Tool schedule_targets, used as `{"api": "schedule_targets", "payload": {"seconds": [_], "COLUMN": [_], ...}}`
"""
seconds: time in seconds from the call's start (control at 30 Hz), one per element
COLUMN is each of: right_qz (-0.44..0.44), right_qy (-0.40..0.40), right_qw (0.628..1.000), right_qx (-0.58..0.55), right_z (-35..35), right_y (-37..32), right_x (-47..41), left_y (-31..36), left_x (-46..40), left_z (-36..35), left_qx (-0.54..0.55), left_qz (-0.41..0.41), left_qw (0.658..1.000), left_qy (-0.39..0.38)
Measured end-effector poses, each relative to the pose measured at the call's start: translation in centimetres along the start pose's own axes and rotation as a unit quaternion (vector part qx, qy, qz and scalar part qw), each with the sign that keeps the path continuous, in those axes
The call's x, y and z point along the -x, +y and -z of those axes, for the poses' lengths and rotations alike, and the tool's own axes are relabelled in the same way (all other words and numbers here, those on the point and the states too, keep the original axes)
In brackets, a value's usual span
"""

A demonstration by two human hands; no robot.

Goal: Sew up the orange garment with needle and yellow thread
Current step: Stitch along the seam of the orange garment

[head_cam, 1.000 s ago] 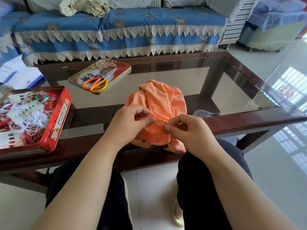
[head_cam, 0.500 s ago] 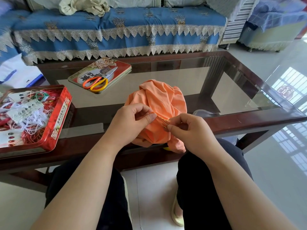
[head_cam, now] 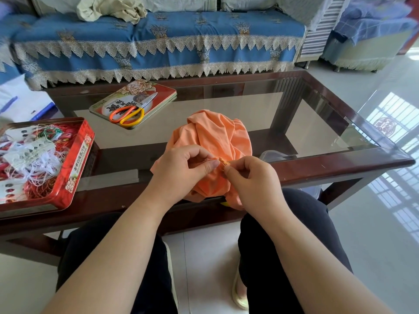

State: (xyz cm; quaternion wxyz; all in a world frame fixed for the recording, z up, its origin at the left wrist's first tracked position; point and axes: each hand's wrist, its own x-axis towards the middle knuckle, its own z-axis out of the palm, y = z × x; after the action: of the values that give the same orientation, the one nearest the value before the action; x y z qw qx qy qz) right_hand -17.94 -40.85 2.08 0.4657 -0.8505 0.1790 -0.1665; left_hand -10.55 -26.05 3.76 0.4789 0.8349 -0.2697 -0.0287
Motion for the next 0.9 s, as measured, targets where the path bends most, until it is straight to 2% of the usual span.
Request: {"api": "schedule_targets", "payload": {"seconds": [0.2,0.33,0.53,0.73,0.9], "right_qz": [-0.009,0.008,0.015,0.023,0.042], "right_qy": [0.018,0.001,-0.091,-0.028,-0.027], "right_qw": [0.998,0.997,0.991,0.992,0.993], "right_qx": [-0.057,-0.072,-0.101,-0.12,-0.105], "right_z": [-0.7,-0.9,-0.6,-0.9,-1.0], "right_y": [-0.5,-0.3,-0.7,-0.5,-0.4], "right_x": [0.1,0.0,0.2,-0.5,-0.8], "left_y": [0.0,0.0,-0.7,-0.4,0.0], "left_x": [0.3,0.3,0.0,0.0,0.0], "left_z": [-0.8,-1.0,-1.0,-0.8,-0.8], "left_qx": [0.02,-0.022,-0.043,-0.031,0.021], "left_qz": [-0.009,-0.083,-0.084,-0.11,-0.057], "left_qw": [1.0,0.996,0.994,0.993,0.998], "left_qy": [0.009,0.024,0.056,0.008,0.022]}}
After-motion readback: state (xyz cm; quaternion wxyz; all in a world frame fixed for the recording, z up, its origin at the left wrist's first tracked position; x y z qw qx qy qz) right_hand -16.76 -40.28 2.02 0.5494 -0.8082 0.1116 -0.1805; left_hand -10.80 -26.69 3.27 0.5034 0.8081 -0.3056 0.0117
